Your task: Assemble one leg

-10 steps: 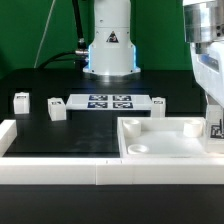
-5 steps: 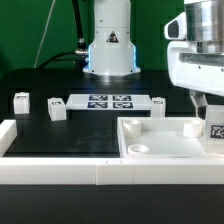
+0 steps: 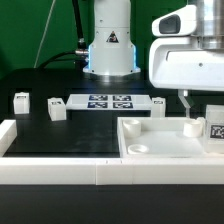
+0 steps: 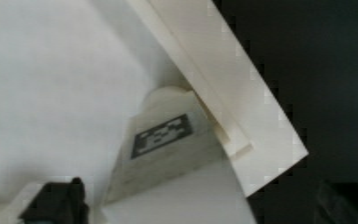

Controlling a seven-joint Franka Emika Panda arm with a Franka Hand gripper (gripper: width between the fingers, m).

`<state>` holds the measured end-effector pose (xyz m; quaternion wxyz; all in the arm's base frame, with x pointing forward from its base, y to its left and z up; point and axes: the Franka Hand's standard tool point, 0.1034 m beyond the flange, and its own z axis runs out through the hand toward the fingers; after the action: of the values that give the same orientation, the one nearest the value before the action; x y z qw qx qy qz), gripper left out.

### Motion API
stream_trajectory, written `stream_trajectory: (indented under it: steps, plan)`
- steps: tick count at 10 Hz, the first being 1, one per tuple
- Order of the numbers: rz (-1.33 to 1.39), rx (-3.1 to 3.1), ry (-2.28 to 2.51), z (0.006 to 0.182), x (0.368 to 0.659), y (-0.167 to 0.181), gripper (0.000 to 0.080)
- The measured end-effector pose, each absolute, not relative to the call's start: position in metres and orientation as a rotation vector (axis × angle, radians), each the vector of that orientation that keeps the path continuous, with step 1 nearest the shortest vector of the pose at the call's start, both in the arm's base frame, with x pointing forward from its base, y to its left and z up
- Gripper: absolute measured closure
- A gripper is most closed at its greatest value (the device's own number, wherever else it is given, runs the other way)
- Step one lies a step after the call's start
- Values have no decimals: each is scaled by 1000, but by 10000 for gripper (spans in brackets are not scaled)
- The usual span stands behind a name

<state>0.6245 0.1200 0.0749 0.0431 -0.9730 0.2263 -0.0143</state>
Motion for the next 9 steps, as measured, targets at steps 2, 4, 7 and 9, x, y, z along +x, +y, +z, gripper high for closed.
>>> stream_trajectory:
  steps: [2, 4, 7, 9]
  plan:
    - [-59, -3040, 458, 74, 624, 118, 150]
    - [-93, -3085, 246, 71, 622, 120, 150]
    - [-117, -3105, 76, 70, 624, 117, 150]
    - [-117, -3105, 76, 70, 624, 117, 404]
